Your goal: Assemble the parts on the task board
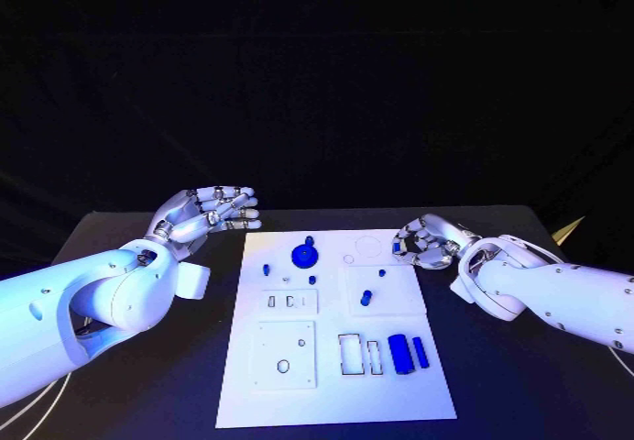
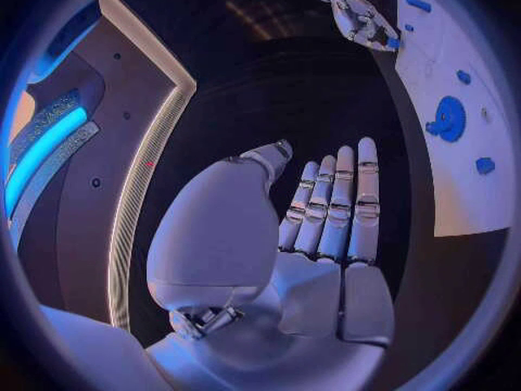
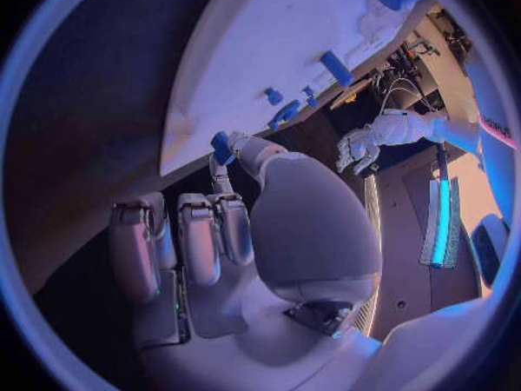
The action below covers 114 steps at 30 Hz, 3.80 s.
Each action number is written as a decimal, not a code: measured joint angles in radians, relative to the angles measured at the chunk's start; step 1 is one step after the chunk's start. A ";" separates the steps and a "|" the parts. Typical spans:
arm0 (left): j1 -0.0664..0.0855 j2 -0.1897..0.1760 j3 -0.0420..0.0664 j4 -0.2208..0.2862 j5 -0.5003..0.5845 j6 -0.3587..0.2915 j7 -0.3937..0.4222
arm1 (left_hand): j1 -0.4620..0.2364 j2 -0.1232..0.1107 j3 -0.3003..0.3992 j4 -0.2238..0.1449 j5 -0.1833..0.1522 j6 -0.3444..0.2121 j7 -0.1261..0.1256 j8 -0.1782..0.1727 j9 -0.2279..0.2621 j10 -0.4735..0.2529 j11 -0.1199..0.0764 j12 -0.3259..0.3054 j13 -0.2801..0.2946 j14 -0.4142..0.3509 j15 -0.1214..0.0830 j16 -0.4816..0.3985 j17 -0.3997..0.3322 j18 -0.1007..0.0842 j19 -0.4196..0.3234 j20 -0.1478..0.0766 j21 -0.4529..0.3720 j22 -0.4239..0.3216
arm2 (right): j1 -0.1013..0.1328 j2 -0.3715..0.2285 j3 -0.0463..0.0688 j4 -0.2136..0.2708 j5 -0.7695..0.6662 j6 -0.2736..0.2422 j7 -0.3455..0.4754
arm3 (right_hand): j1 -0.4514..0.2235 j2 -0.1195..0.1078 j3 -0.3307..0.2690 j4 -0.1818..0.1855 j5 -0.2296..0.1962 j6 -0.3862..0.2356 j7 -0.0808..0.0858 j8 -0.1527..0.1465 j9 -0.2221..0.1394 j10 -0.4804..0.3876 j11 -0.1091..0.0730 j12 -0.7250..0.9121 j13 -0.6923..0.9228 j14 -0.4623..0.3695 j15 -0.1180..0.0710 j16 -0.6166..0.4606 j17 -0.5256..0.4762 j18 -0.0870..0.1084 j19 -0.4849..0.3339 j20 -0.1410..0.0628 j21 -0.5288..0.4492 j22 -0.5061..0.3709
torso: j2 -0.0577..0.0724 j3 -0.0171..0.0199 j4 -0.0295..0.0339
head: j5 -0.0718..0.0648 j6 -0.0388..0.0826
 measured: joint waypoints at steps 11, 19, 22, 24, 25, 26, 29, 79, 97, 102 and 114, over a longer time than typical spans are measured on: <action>0.000 0.011 -0.002 -0.021 0.000 0.000 0.000 | 0.000 0.000 0.000 0.000 0.000 0.000 0.000 0.000 0.000 0.000 0.000 0.000 0.000 0.000 0.000 0.000 0.000 0.000 0.000 0.000 0.000 0.000 | 0.024 0.016 0.002 0.197 -0.001 -0.061 -0.109 | -0.006 0.006 0.007 -0.009 0.000 -0.008 -0.008 0.000 0.000 0.000 0.000 0.000 0.000 0.000 0.000 0.000 0.000 0.000 0.000 0.000 0.000 0.000 | -0.009 0.0007 -0.0047 | 0.012 -0.005; 0.000 0.032 -0.008 -0.051 0.000 0.001 -0.001 | 0.000 0.000 0.000 0.000 0.000 0.000 0.000 0.000 0.000 0.000 0.000 0.000 0.000 0.004 0.004 0.000 0.002 0.000 0.000 0.000 0.000 -0.001 | 0.010 0.112 0.000 0.279 -0.041 -0.105 -0.217 | -0.007 0.007 0.007 -0.009 0.006 -0.009 -0.009 0.000 0.000 0.000 0.000 0.000 0.000 0.000 0.000 0.000 0.001 0.000 0.000 0.000 0.000 0.000 | -0.019 0.0030 -0.0064 | 0.030 -0.014; 0.000 0.039 -0.010 -0.059 0.000 0.001 -0.001 | 0.000 0.000 0.000 0.000 0.000 0.000 0.000 0.000 0.001 0.000 0.000 0.000 0.000 0.004 0.003 0.000 0.002 0.000 0.000 0.000 0.000 -0.001 | 0.004 0.141 -0.001 0.287 -0.060 -0.116 -0.251 | -0.008 0.008 0.007 -0.009 0.006 -0.009 -0.009 0.000 0.000 0.000 0.000 0.000 0.000 0.000 0.000 0.000 0.001 0.000 0.000 0.000 0.000 0.000 | -0.023 0.0029 -0.0064 | 0.035 -0.016; 0.000 0.042 -0.011 -0.064 0.001 0.001 -0.001 | 0.000 0.000 0.000 0.000 0.000 0.000 0.000 0.000 0.001 0.000 0.000 0.000 0.000 0.004 0.003 0.000 0.002 0.000 0.000 0.000 0.000 -0.001 | -0.003 0.164 -0.001 0.287 -0.075 -0.124 -0.276 | -0.008 0.008 0.007 -0.009 0.006 -0.011 -0.011 0.000 0.000 0.000 0.000 0.000 0.001 0.000 0.000 0.000 0.001 0.000 0.000 0.000 0.000 0.000 | -0.025 0.0029 -0.0068 | 0.039 -0.016; 0.000 0.044 -0.012 -0.066 0.001 0.002 -0.001 | 0.000 0.000 0.000 0.000 0.000 0.000 0.000 0.000 0.001 0.000 0.000 0.000 0.000 0.004 0.003 0.000 0.002 0.000 0.000 0.000 0.000 -0.001 | -0.006 0.176 -0.002 0.286 -0.082 -0.127 -0.286 | -0.008 0.008 0.007 -0.009 0.006 -0.011 -0.011 0.000 0.000 0.000 0.000 0.000 0.001 0.000 0.000 0.000 0.001 0.000 0.000 0.000 0.000 0.000 | -0.027 0.0028 -0.0075 | 0.042 -0.017; 0.000 0.045 -0.012 -0.068 0.001 0.002 -0.001 | 0.000 0.000 0.000 0.000 0.000 0.000 0.000 0.000 0.001 0.000 0.000 0.000 0.000 0.004 0.004 0.000 0.002 0.000 0.000 0.000 0.000 -0.001 | -0.010 0.187 -0.002 0.285 -0.088 -0.130 -0.296 | -0.008 0.008 0.007 -0.009 0.006 -0.011 -0.011 0.000 0.000 0.000 0.000 0.000 0.001 0.000 0.000 0.000 0.001 0.000 0.000 0.000 0.000 0.000 | -0.028 0.0027 -0.0078 | 0.044 -0.017; -0.001 0.050 -0.013 -0.073 0.001 0.002 -0.001 | 0.000 0.000 0.000 0.000 0.000 0.000 0.000 0.000 0.001 0.000 0.000 0.000 0.000 0.004 0.003 0.000 0.002 0.000 0.000 0.000 0.000 -0.001 | -0.024 0.223 -0.005 0.282 -0.109 -0.137 -0.324 | -0.008 0.008 0.007 -0.009 0.006 -0.011 -0.011 0.000 0.000 0.000 0.000 0.000 0.001 0.000 0.000 0.000 0.001 0.000 0.000 0.000 0.000 0.000 | -0.030 0.0024 -0.0086 | 0.048 -0.020; -0.001 0.052 -0.014 -0.073 0.001 0.009 -0.003 | 0.000 0.000 0.000 0.000 0.000 0.000 0.000 0.000 0.001 0.000 0.000 0.000 0.000 0.004 0.004 0.000 0.004 0.000 0.000 0.000 0.000 -0.002 | -0.107 0.345 -0.017 0.197 -0.295 -0.101 -0.479 | -0.035 -0.011 0.006 -0.010 0.003 -0.014 -0.014 0.041 0.000 0.000 0.000 -0.005 0.000 0.000 0.000 0.000 0.000 0.000 0.000 0.000 0.000 0.000 | -0.032 0.0017 -0.0091 | 0.059 -0.053; -0.001 0.052 -0.014 -0.074 0.001 0.012 -0.004 | -0.002 0.002 0.000 0.000 0.000 0.000 0.000 0.000 0.002 0.000 0.000 0.000 0.000 0.003 0.003 -0.004 0.005 0.000 0.000 0.000 0.000 -0.003 | -0.107 0.349 -0.018 0.184 -0.314 -0.093 -0.484 | -0.057 -0.033 0.003 -0.013 0.003 -0.057 0.003 0.026 0.031 -0.002 0.010 -0.024 0.000 0.000 0.008 0.000 0.000 0.000 0.000 0.000 0.000 0.000 | -0.031 0.0028 -0.0093 | 0.061 -0.053; -0.002 0.052 -0.014 -0.075 0.002 0.013 -0.004 | -0.004 0.004 0.000 0.000 0.000 0.000 0.000 0.000 0.002 0.000 0.000 0.000 0.000 0.004 0.003 -0.004 0.005 0.000 0.000 0.000 0.000 -0.003 | -0.107 0.350 -0.018 0.183 -0.315 -0.092 -0.484 | -0.063 -0.040 0.003 -0.013 0.004 -0.073 0.009 0.019 0.021 0.001 0.015 -0.029 0.000 0.002 0.013 0.000 0.000 0.000 -0.004 0.004 0.000 0.000 | -0.031 0.0024 -0.0093 | 0.062 -0.053; -0.002 0.051 -0.014 -0.075 0.002 0.016 -0.005 | -0.004 0.004 0.000 0.000 0.000 0.000 0.000 0.000 0.002 0.000 0.000 0.000 0.000 0.004 0.003 -0.004 0.006 0.000 0.000 0.000 0.000 -0.003 | -0.107 0.351 -0.018 0.182 -0.316 -0.084 -0.483 | -0.070 -0.059 0.003 -0.013 0.004 -0.090 0.019 0.006 0.015 -0.004 0.025 -0.049 0.000 0.002 0.020 0.000 0.000 0.000 -0.004 0.011 0.000 0.000 | -0.032 0.0012 -0.0099 | 0.057 -0.054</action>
